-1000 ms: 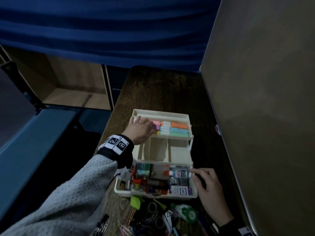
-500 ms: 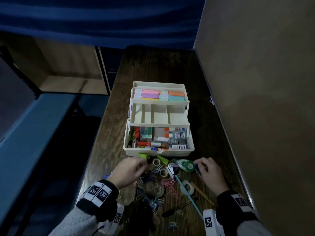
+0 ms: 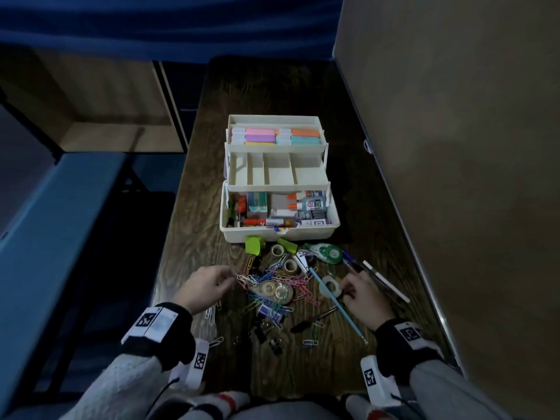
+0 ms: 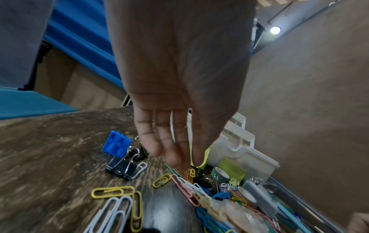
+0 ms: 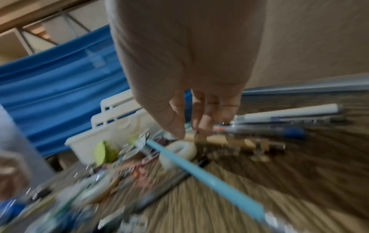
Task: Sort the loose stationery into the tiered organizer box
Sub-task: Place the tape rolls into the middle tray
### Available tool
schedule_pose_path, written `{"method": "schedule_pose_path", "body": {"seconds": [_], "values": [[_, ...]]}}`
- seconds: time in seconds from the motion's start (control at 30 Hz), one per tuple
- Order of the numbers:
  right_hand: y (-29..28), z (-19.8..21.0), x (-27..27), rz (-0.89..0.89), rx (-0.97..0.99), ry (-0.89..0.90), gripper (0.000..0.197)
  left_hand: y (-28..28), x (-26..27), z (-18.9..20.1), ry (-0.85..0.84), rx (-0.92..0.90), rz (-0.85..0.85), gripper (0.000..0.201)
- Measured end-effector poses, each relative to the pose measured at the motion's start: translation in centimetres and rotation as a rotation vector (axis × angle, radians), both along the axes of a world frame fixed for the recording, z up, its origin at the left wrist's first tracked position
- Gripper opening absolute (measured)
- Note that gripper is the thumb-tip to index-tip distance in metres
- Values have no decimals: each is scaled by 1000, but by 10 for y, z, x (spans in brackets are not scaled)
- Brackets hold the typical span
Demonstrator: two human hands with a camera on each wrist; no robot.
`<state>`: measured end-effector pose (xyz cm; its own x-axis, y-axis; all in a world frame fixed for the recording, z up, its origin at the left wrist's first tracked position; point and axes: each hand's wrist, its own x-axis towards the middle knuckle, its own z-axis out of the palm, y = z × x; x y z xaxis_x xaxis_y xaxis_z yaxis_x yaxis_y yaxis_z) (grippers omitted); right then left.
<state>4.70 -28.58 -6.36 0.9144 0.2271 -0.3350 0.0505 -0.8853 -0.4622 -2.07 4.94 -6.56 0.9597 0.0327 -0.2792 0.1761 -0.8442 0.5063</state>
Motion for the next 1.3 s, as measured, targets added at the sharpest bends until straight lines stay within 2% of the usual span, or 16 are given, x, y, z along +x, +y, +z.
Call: {"method": "schedule_pose_path", "body": {"seconds": [0.13, 0.27, 0.37, 0.5, 0.6, 0.67, 0.8, 0.87, 0.97, 1.07, 1.17, 1.23, 1.3], "values": [[17, -7, -10, 116, 0, -88, 12, -10, 3, 0, -6, 35, -78, 13], [28, -14, -8, 177, -227, -134, 23, -32, 11, 2, -34, 45, -205, 10], [29, -18, -1, 205, -323, -170, 33, -49, 19, 5, -26, 78, -288, 19], [28, -24, 4, 226, -337, -168, 35, -68, 29, 6, -41, 117, -366, 28], [28, -23, 9, 205, -271, -154, 27, -75, 35, 5, -22, 152, -374, 30], [29, -20, 14, 150, -198, -152, 19, -76, 39, 3, -25, 171, -312, 28], [31, -13, 27, 11, 35, -54, 21, -80, 50, -3, -130, 198, -229, 30], [32, -11, 33, -29, 128, -69, 21, -84, 58, -5, -176, 279, -280, 35], [36, -7, 42, -95, 254, -98, 22, -92, 70, -10, -160, 416, -404, 40], [39, -5, 48, -126, 348, -118, 21, -98, 76, -14, -158, 479, -435, 37], [41, -3, 54, -152, 452, -108, 17, -98, 78, -19, -195, 484, -440, 30], [43, -2, 59, -191, 508, -105, 11, -95, 78, -21, -226, 424, -412, 27], [45, -1, 64, -232, 548, -74, 13, -90, 77, -21, -257, 337, -378, 26]]}}
